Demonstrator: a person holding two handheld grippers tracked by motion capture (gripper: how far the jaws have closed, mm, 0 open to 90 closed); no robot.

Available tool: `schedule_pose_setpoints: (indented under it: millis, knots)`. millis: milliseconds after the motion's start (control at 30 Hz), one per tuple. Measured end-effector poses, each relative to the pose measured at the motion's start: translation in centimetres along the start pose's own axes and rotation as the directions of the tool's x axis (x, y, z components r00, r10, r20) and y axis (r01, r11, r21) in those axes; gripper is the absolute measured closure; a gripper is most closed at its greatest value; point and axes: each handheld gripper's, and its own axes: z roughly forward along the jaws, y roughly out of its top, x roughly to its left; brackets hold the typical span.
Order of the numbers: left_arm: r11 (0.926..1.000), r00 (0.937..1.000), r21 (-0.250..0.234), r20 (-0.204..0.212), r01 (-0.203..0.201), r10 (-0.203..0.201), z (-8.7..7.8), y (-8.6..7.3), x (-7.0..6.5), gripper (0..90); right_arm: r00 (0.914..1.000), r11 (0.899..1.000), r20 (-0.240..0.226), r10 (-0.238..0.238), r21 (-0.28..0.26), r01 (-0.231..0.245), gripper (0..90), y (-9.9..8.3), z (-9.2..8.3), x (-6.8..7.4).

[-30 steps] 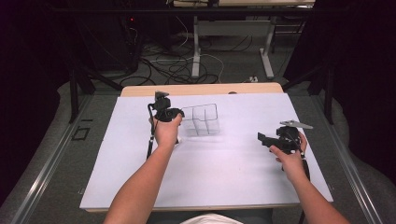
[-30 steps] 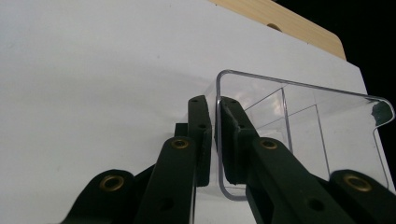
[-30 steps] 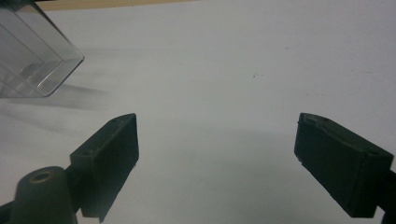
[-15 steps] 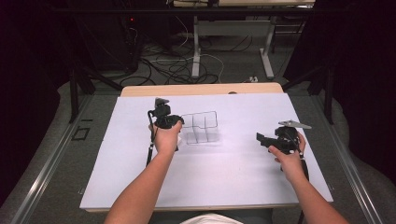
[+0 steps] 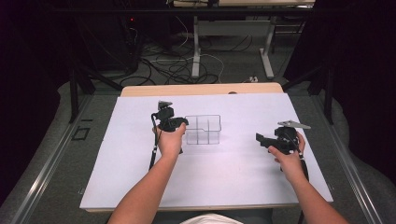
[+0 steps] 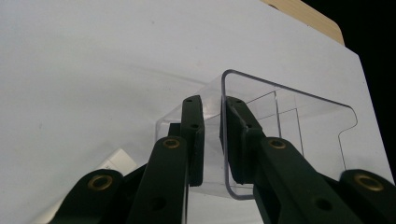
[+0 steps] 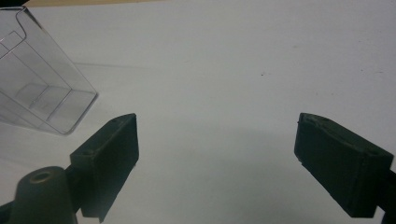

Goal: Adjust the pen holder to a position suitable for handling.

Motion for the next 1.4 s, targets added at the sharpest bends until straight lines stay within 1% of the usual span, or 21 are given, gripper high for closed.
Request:
schedule_pose_setpoints:
  millis: [100,133,300,433,467,567,700,833,867,900,1000,1033,1067,1100,1133,1167,1200,1267,1333,1367,1400]
  knots:
    - [1.0000,0.9999,0.002,0.012,0.008,-0.008,0.0,0.0,0.1,78.4,1.0000,1.000,0.002,0.004,0.001,-0.004,13.1,0.0,0.0,0.0]
    - [1.0000,0.9998,0.008,0.022,-0.003,0.002,0.0,0.1,0.3,78.2,1.0000,1.000,0.003,0.004,0.002,-0.004,13.1,0.0,0.1,0.0]
    - [0.9998,0.9988,0.014,0.048,0.011,-0.011,0.1,0.1,0.7,75.6,1.0000,1.000,0.002,-0.003,0.003,0.003,13.1,-0.1,0.1,0.1]
    - [0.9999,0.9967,0.012,0.081,-0.005,0.004,-0.1,0.1,1.2,71.2,0.9999,1.000,0.001,-0.010,0.004,0.010,13.1,-0.1,0.2,0.1]
    - [0.9999,0.9967,0.012,0.081,-0.005,0.004,-0.1,0.1,1.2,69.8,1.0000,1.000,0.000,-0.008,0.007,0.008,13.2,-0.1,0.2,0.1]
    - [0.9998,0.9951,-0.003,0.097,-0.018,0.019,-0.6,0.2,1.6,64.7,1.0000,1.000,-0.001,-0.010,0.003,0.010,13.1,0.0,0.2,0.1]
    - [0.9995,0.9940,-0.018,0.106,-0.026,0.028,-1.0,0.4,2.0,62.9,1.0000,1.000,0.000,-0.009,0.002,0.009,13.2,0.0,0.3,0.1]
    - [0.9979,0.9911,-0.032,0.119,-0.056,0.059,-1.6,0.7,2.7,59.6,1.0000,1.000,0.002,-0.001,0.008,0.001,13.1,0.0,0.3,0.0]
    - [0.9979,0.9911,-0.032,0.119,-0.056,0.059,-1.6,0.7,2.7,59.2,1.0000,1.000,0.004,0.001,0.009,-0.001,13.2,0.0,0.3,0.0]
    - [0.9974,0.9902,-0.052,0.127,-0.050,0.057,-1.8,0.7,3.1,58.2,1.0000,1.000,0.003,0.003,0.008,-0.003,13.2,0.0,0.2,0.0]
    - [0.9962,0.9878,-0.065,0.141,-0.058,0.066,-2.1,0.8,3.6,54.3,0.9999,1.000,0.005,0.011,0.009,-0.011,13.3,0.0,0.2,0.0]
    - [0.9950,0.9868,-0.082,0.146,-0.057,0.069,-2.2,0.9,3.8,52.8,1.0000,1.000,0.005,0.006,0.006,-0.006,14.2,0.0,0.2,0.0]
    - [0.9921,0.9841,-0.106,0.156,-0.068,0.084,-2.5,1.0,4.2,52.1,0.9999,1.000,0.004,0.011,0.006,-0.011,14.4,0.0,0.2,0.0]
    - [0.9921,0.9841,-0.106,0.156,-0.068,0.084,-2.5,1.0,4.2,51.4,1.0000,1.000,0.003,0.008,0.006,-0.008,14.4,0.0,0.2,0.0]
    - [0.9889,0.9824,-0.125,0.159,-0.079,0.099,-2.8,1.1,4.6,50.3,1.0000,1.000,0.003,0.007,0.007,-0.007,14.5,0.0,0.2,0.0]
    - [0.9890,0.9815,-0.123,0.162,-0.083,0.102,-3.0,1.2,4.8,49.0,1.0000,1.000,0.004,-0.006,0.008,0.006,14.5,0.0,0.2,-0.1]
    - [0.9862,0.9807,-0.133,0.155,-0.099,0.120,-3.1,1.2,5.1,47.5,1.0000,1.000,0.004,-0.005,0.010,0.005,14.5,0.0,0.3,-0.1]
    - [0.9821,0.9804,-0.153,0.146,-0.110,0.132,-3.4,1.3,5.5,45.4,1.0000,1.000,0.001,-0.001,0.012,0.001,14.5,-0.1,0.3,0.0]
    - [0.9795,0.9778,-0.151,0.142,-0.133,0.154,-3.8,1.4,6.0,42.2,1.0000,1.000,0.000,-0.004,0.015,0.004,14.5,-0.1,0.3,0.0]
    - [0.9795,0.9778,-0.151,0.142,-0.133,0.154,-3.8,1.4,6.0,40.1,0.9999,1.000,0.000,-0.011,0.013,0.011,14.5,-0.1,0.3,0.0]
    - [0.9773,0.9782,-0.166,0.138,-0.132,0.155,-3.8,1.4,6.0,38.3,0.9999,1.000,-0.001,-0.015,0.012,0.015,14.5,0.0,0.3,0.0]
